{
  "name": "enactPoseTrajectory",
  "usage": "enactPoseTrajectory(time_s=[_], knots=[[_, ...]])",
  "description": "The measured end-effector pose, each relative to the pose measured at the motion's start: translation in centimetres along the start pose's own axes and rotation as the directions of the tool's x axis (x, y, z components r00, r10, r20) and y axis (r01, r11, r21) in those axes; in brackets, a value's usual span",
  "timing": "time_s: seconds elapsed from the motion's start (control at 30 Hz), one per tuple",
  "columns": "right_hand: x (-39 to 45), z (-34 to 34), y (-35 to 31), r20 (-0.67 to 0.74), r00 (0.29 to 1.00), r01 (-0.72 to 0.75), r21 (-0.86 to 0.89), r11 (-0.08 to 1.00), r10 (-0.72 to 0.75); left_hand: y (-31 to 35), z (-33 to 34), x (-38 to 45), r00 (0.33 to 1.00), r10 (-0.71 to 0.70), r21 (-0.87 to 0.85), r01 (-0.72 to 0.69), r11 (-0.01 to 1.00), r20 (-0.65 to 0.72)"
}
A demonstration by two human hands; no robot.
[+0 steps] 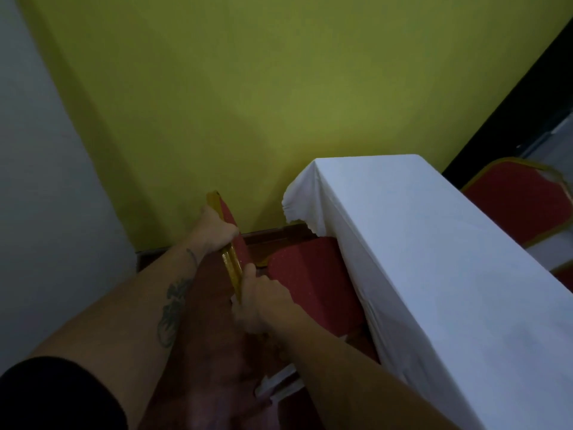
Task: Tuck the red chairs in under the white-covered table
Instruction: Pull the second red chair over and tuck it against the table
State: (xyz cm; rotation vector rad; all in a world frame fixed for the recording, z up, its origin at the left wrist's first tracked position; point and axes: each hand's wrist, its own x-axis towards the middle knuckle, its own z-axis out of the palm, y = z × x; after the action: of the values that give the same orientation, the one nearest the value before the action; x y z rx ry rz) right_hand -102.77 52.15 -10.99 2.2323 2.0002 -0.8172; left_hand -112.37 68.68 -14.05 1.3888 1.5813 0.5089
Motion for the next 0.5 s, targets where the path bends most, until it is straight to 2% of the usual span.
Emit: enactPoseTrajectory(time_s=[0.2,0.4,0.5], knots=[[1.3,-0.8,2.5,-0.048,0.997,-0.064,0.052,0.997,0.067,0.4,3.6,6.6,0.999,0.045,0.035,-0.046,0.998,0.009],[3.3,-1.4,2.3,-0.085,0.994,-0.063,0.061,0.996,0.068,3.9,3.7,5.3,0.986,0.065,0.077,-0.053,0.996,-0.153],[4.2,-1.3,2.1,-0.123,0.989,-0.076,0.098,0.992,0.087,5.3,4.3,3.5,0.976,0.117,0.132,-0.093,0.987,-0.186]])
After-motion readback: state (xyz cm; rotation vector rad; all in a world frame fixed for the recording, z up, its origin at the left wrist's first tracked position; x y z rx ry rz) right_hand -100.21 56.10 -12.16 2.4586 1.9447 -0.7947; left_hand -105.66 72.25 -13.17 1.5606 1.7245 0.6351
